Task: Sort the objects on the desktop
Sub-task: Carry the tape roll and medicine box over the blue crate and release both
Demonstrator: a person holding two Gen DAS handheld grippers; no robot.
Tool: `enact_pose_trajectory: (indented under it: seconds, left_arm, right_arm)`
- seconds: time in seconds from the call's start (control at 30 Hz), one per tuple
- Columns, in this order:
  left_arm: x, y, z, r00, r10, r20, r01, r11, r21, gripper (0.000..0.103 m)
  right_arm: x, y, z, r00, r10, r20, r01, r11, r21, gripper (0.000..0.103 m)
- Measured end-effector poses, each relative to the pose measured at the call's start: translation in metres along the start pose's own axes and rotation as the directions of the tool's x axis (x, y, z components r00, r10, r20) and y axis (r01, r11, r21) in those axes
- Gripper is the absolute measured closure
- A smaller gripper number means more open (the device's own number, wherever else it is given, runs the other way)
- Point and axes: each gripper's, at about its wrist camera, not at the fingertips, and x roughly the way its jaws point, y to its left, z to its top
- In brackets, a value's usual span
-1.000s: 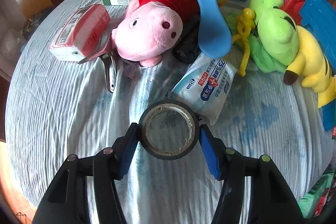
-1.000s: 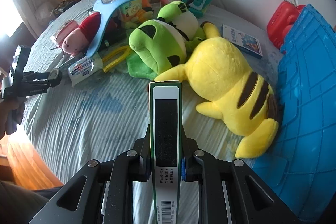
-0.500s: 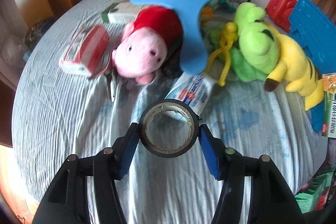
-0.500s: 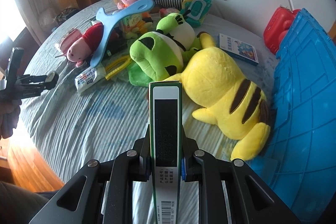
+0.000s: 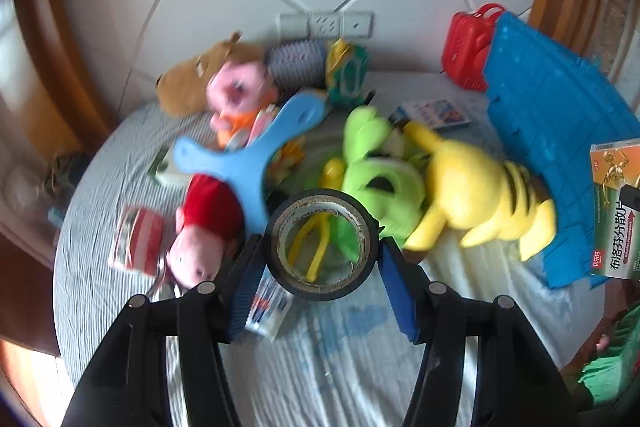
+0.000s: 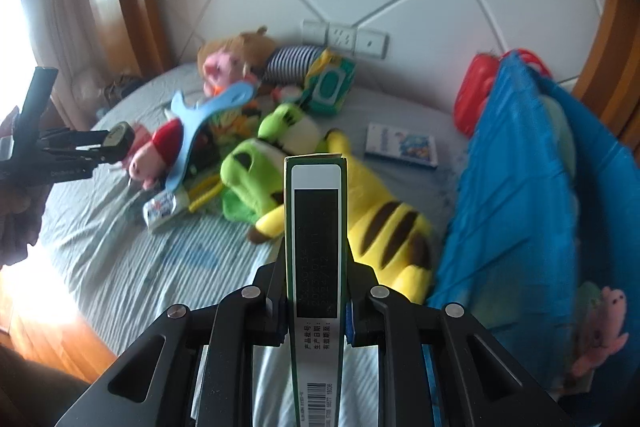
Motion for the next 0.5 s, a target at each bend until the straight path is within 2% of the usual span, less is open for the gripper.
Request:
enact_pose_trajectory:
  seconds: [0.23,0.5]
  left_arm:
    - [-0.040,-0.089,0.060,0.992,-0.063,0.108,0.052,0.994,0.100,0.046]
    - [-0.075,-0.203,0.115,0.963,-0.168,0.209,0.117,0.965,0.236,0.047]
  right_arm:
    - [-0.075,-0.053,0.014,0.987,-0.059,0.151,0.052,0.997,0.050,0.084]
    - [-0.147,-0.122,0.005,0.957,-0.129,0.260,0.096,0.986,0.135,0.084]
